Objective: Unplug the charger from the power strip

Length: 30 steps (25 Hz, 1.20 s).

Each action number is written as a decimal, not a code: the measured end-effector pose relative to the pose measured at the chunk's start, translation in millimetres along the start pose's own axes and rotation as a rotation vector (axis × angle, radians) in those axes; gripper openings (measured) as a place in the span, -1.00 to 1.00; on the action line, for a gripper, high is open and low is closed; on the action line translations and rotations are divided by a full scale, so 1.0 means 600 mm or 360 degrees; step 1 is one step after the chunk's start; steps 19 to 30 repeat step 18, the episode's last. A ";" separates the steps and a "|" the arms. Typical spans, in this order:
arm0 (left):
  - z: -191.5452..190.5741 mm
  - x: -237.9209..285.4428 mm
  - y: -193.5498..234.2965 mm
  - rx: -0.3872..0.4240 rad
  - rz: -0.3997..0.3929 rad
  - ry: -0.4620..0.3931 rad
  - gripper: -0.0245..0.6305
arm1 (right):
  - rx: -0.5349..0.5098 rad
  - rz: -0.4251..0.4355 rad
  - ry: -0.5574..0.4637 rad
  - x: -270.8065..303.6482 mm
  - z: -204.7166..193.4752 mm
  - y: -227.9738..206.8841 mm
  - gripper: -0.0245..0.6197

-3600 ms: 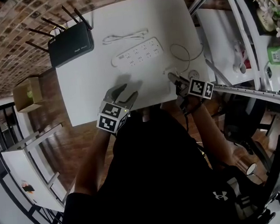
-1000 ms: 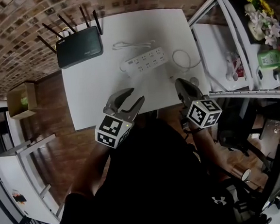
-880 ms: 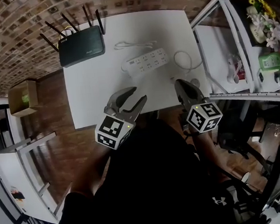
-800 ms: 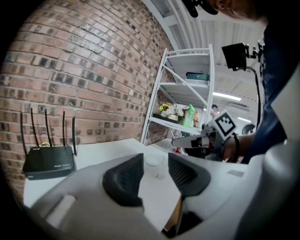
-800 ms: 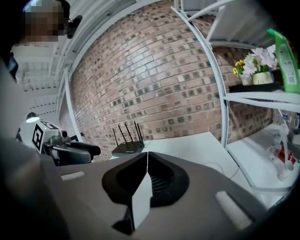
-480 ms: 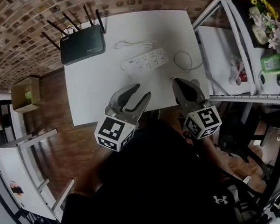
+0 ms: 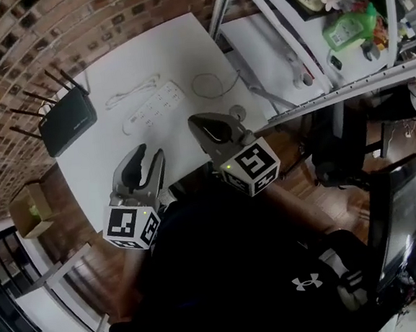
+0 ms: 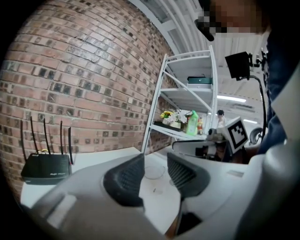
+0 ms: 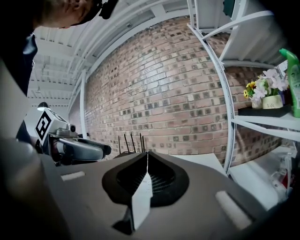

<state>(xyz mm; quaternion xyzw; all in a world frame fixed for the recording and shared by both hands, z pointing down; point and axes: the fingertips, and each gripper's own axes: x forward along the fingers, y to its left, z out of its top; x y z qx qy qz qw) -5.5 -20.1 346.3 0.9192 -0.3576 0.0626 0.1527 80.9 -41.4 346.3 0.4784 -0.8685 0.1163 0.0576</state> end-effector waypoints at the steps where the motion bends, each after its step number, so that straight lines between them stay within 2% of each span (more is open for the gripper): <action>1: 0.002 0.005 -0.005 0.0011 -0.0010 0.0004 -0.46 | 0.0001 -0.0007 -0.0006 -0.003 0.001 -0.005 -0.89; 6: 0.001 0.032 -0.038 0.0043 -0.0075 0.0033 -0.46 | 0.0021 -0.0054 -0.0017 -0.028 -0.001 -0.028 -0.89; 13: -0.001 0.049 -0.064 0.0042 -0.0083 0.0044 -0.46 | 0.0025 -0.0060 -0.0025 -0.052 0.004 -0.047 -0.89; 18: -0.004 0.069 -0.058 0.0026 -0.0159 0.0031 -0.46 | 0.0006 -0.0175 -0.0022 -0.056 -0.002 -0.073 -0.89; 30: -0.004 0.069 -0.058 0.0026 -0.0159 0.0031 -0.46 | 0.0006 -0.0175 -0.0022 -0.056 -0.002 -0.073 -0.89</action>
